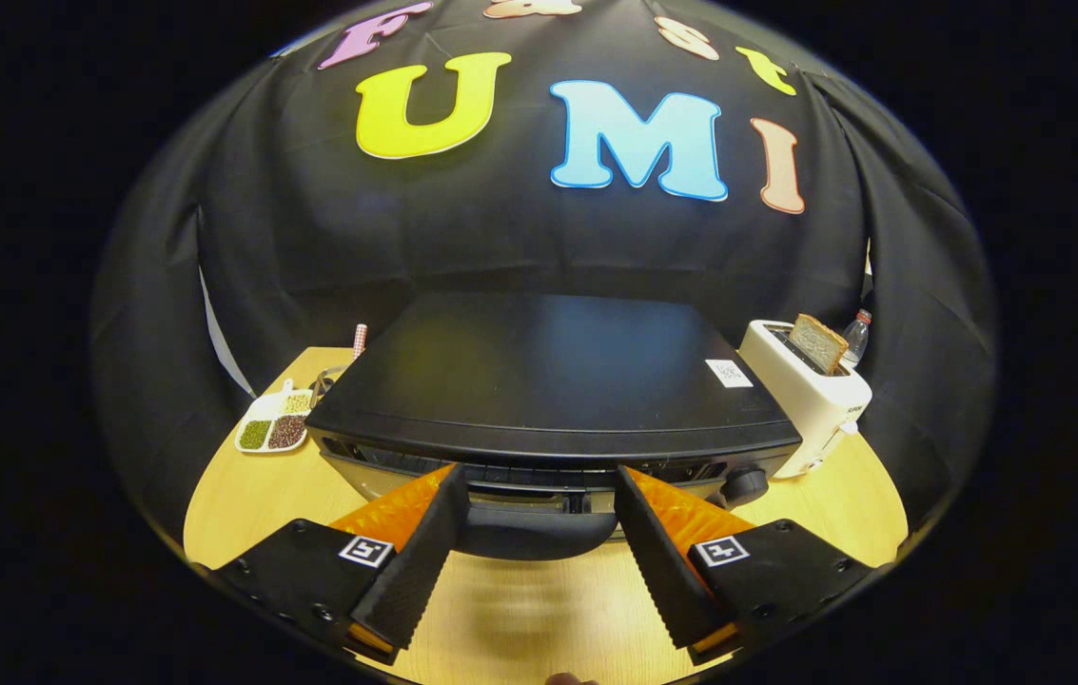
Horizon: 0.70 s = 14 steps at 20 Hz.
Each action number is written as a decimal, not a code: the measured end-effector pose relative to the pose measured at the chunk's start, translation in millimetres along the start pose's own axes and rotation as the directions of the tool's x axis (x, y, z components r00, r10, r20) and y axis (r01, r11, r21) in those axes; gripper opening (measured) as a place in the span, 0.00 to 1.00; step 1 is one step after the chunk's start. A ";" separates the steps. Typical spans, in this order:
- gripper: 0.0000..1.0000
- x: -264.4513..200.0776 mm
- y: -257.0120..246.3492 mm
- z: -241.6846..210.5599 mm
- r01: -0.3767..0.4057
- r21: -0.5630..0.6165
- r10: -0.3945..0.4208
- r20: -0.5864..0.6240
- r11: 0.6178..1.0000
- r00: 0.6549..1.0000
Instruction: Open the toaster oven, put the food inside, and close the toaster oven door.
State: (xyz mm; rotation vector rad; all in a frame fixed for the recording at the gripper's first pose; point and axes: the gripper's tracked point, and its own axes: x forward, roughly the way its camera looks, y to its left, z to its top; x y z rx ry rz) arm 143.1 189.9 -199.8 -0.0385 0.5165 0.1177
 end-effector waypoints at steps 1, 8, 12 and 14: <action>0.99 -4.9 0.4 -2.8 0.000 -0.001 0.000 0.007 1.000 1.000; 0.99 -23.4 2.4 -29.5 0.017 -0.029 -0.018 -0.031 0.999 0.999; 0.99 -33.7 3.0 -48.1 0.011 -0.045 -0.014 -0.052 0.999 0.999; 0.98 -37.1 2.0 -57.5 0.003 -0.038 -0.006 -0.069 0.999 0.998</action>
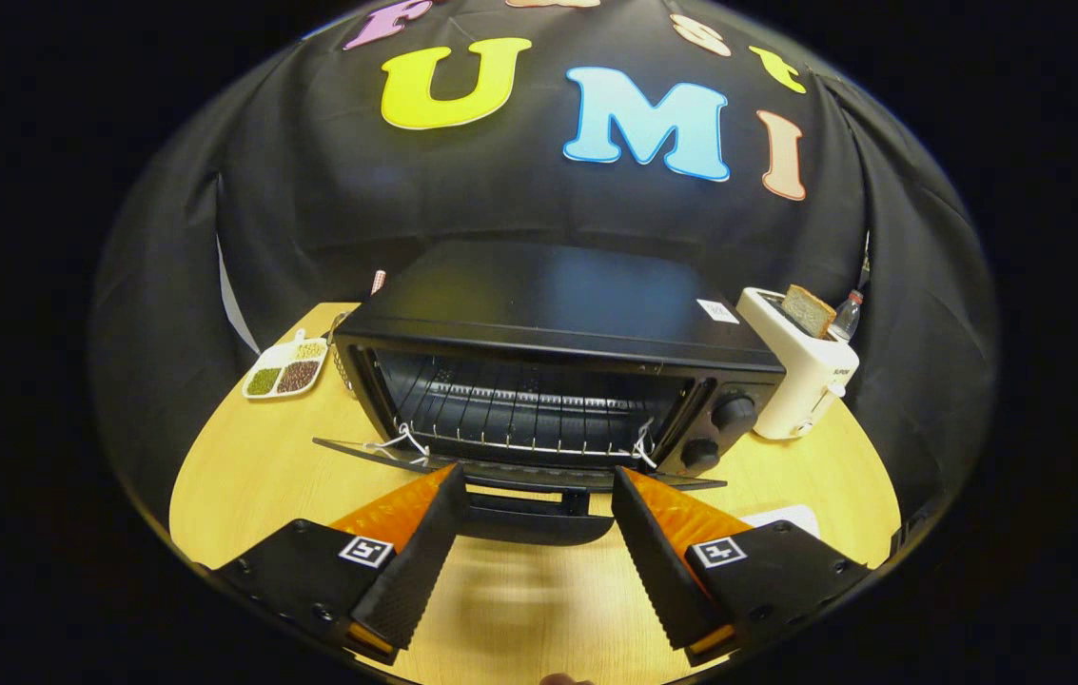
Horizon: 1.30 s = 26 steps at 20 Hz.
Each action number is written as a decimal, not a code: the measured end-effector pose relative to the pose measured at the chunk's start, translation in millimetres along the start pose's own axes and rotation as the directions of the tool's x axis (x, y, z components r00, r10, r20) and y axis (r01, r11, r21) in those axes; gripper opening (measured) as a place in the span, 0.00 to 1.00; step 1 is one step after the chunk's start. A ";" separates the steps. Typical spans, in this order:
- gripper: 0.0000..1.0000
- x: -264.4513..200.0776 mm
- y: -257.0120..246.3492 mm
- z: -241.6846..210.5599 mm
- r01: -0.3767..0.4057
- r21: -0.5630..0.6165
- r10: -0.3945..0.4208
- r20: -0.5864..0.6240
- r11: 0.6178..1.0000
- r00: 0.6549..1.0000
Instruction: Open the toaster oven, put the food inside, and close the toaster oven door.
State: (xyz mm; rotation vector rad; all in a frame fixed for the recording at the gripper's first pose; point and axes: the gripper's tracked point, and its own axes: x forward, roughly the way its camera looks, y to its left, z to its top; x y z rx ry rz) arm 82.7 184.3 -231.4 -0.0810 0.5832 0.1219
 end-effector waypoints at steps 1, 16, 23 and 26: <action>0.98 -1.4 0.2 -5.1 -0.005 0.005 0.005 -0.007 1.000 1.000; 0.97 6.6 1.8 -104.5 -0.026 -0.103 0.001 -0.230 0.994 0.973; 0.97 -26.4 -25.4 -102.1 -0.013 -0.087 -0.007 -0.228 0.996 0.974; 0.97 -39.2 -51.6 -98.0 0.006 -0.107 -0.030 -0.223 0.994 0.974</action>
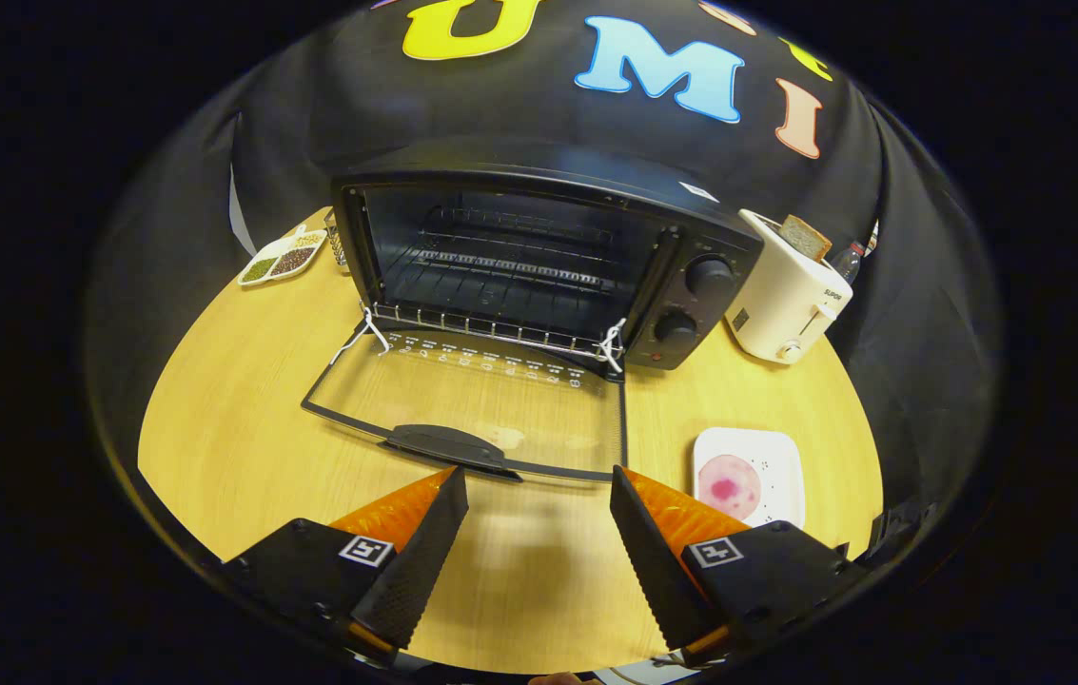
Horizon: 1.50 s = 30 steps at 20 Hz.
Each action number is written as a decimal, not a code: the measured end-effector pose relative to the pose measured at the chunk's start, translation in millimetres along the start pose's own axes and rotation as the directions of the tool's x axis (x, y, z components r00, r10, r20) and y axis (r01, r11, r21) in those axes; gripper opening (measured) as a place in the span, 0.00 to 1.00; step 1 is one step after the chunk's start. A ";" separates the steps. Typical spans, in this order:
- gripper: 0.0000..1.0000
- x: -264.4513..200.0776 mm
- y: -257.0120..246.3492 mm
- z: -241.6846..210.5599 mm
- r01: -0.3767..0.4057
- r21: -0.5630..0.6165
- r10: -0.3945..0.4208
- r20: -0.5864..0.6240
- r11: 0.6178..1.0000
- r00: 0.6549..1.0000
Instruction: Open the toaster oven, put the food inside, and close the toaster oven door.
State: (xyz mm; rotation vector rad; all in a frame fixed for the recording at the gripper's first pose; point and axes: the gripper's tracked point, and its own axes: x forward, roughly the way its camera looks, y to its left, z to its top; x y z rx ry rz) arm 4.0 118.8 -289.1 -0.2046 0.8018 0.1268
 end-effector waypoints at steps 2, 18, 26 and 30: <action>0.97 -9.5 -19.9 -0.7 0.014 0.006 -0.014 0.001 1.000 1.000; 0.97 20.8 -168.3 -21.5 -0.133 0.041 0.136 -0.108 0.990 0.985; 0.97 51.7 -238.6 -60.5 -0.106 0.050 0.115 -0.228 0.993 0.967; 0.97 60.7 -261.7 -77.7 -0.086 0.072 0.103 -0.280 0.994 0.954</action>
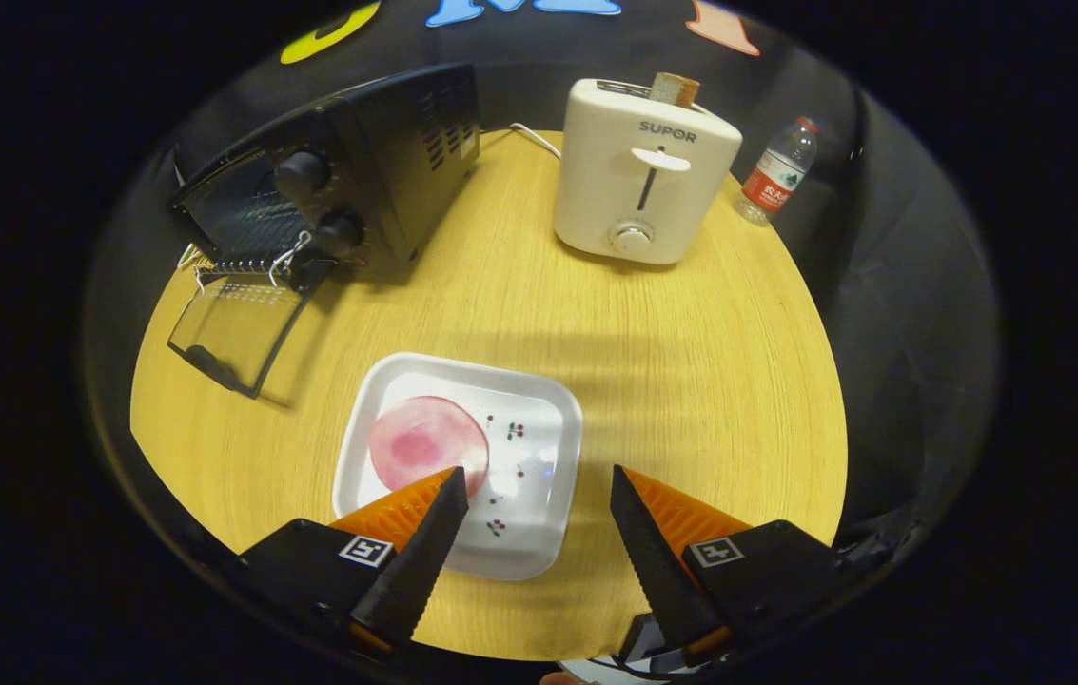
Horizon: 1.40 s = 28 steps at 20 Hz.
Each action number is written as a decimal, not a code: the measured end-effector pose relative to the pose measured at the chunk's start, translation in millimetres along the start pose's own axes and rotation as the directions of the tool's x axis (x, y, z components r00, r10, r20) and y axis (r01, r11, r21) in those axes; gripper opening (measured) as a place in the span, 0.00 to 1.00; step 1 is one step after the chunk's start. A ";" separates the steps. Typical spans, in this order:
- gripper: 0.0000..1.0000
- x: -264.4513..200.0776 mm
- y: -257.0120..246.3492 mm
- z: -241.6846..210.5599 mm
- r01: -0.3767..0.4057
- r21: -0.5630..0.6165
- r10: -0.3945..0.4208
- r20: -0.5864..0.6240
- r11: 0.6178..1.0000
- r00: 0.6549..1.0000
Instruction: Open the toaster oven, put the food inside, and close the toaster oven door.
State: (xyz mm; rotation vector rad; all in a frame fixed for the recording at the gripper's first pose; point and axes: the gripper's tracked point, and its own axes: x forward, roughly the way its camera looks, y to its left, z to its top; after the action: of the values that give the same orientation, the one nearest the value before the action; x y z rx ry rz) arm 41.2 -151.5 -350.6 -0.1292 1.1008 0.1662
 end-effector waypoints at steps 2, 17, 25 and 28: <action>0.97 5.8 -9.1 -6.1 0.001 0.024 0.000 -0.032 1.000 0.999; 0.69 31.4 -13.1 -14.0 -0.057 0.151 0.076 -0.128 0.987 0.989; 0.17 33.8 -21.1 -13.4 -0.108 0.174 0.135 -0.153 0.979 0.979; 0.04 32.5 -23.5 -15.0 -0.149 0.194 0.178 -0.141 0.970 0.974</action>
State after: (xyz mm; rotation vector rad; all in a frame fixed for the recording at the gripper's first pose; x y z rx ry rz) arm 47.1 -175.0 -385.9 0.1154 1.2799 0.2053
